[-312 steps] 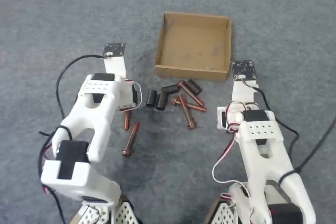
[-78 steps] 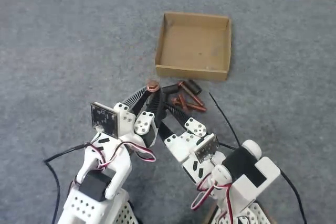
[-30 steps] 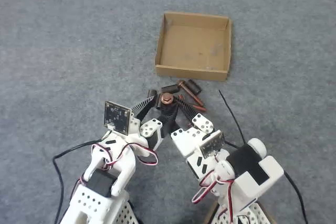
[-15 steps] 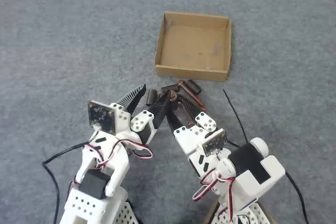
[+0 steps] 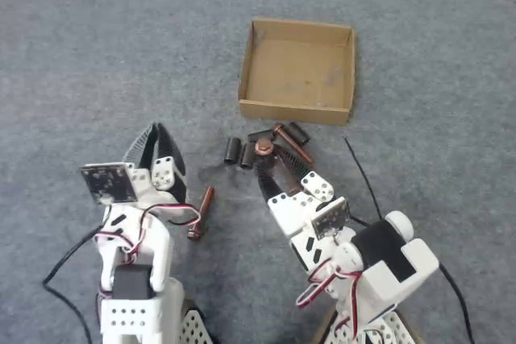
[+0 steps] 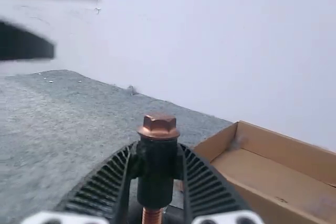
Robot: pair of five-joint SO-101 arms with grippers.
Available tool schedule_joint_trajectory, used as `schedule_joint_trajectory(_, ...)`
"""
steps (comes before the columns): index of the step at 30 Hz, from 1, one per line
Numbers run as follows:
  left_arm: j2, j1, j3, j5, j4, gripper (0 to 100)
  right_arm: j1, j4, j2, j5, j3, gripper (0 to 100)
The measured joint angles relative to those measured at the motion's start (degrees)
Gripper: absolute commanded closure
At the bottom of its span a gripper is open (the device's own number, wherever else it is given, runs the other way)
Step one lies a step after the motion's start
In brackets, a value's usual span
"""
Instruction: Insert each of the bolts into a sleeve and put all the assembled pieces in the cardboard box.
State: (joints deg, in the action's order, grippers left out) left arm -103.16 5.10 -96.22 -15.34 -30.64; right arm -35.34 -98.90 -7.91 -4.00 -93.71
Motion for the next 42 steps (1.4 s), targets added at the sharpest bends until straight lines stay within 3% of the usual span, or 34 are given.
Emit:
schedule_joint_trajectory(5,0.0,3.78,-0.88,-0.09,-7.82,98,2.11,0.0,0.0,0.0,0.09,99.2)
schedule_joint_trajectory(11,0.0,4.75,-0.88,0.09,-24.44,97,6.15,0.0,0.0,0.0,6.15,99.2)
schedule_joint_trajectory(23,0.0,4.66,-0.88,0.09,-26.37,97,15.74,1.23,0.0,0.0,22.77,99.2)
schedule_joint_trajectory(28,0.0,4.66,-0.88,0.09,-26.37,97,17.32,13.27,-0.09,0.0,32.35,99.2)
schedule_joint_trajectory(37,0.0,4.66,-0.88,0.26,-26.37,97,17.67,44.84,-0.09,0.0,48.7,99.2)
schedule_joint_trajectory(42,0.0,4.66,-0.88,4.92,-26.37,97,17.67,64.26,-0.18,0.0,57.23,99.2)
